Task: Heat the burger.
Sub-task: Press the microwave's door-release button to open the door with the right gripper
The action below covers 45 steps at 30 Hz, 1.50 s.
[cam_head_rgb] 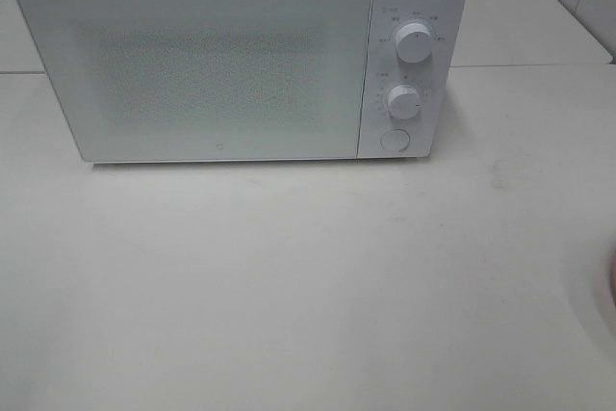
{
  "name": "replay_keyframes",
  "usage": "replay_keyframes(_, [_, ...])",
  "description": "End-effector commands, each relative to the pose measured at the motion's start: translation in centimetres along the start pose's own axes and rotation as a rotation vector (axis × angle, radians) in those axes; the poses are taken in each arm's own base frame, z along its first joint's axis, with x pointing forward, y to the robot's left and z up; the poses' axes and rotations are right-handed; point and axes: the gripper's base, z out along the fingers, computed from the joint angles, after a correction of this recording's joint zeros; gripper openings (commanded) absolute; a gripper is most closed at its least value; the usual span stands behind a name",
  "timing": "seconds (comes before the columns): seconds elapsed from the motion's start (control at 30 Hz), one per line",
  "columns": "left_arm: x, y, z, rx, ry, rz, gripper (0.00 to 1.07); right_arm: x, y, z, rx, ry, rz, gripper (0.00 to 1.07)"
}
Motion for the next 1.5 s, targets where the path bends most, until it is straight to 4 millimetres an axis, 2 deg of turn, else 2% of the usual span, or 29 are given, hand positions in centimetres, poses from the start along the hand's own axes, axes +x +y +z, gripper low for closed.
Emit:
replay_keyframes(0.03, [0.0,0.0,-0.3,0.004,-0.034,0.001,0.90,0.2,0.0,-0.3,0.001,-0.031,-0.002,0.75])
replay_keyframes(0.5, [0.0,0.0,-0.3,0.004,-0.034,0.001,0.90,0.0,0.0,-0.4,0.002,-0.036,-0.003,0.75])
replay_keyframes(0.7, [0.0,0.0,-0.3,0.004,-0.034,0.001,0.90,-1.2,0.2,-0.3,0.002,-0.029,-0.004,0.75])
replay_keyframes(1.23, [0.0,0.0,-0.3,0.004,-0.034,0.001,0.90,-4.8,0.8,3.8,0.007,0.042,-0.011,0.75])
replay_keyframes(1.3, [0.0,0.0,-0.3,0.004,-0.034,0.001,0.90,-5.6,0.9,4.9,0.006,0.046,-0.013,0.75])
replay_keyframes(1.4, [0.0,0.0,-0.3,0.004,-0.034,0.001,0.90,-5.7,0.9,5.3,0.006,0.047,-0.013,0.75])
replay_keyframes(1.47, [0.0,0.0,-0.3,0.004,-0.034,0.001,0.90,-5.9,1.0,7.1,0.005,0.057,-0.016,0.75])
replay_keyframes(1.5, [0.0,0.0,-0.3,0.004,-0.034,0.001,0.90,-5.9,1.0,7.1,0.005,0.057,-0.016,0.75])
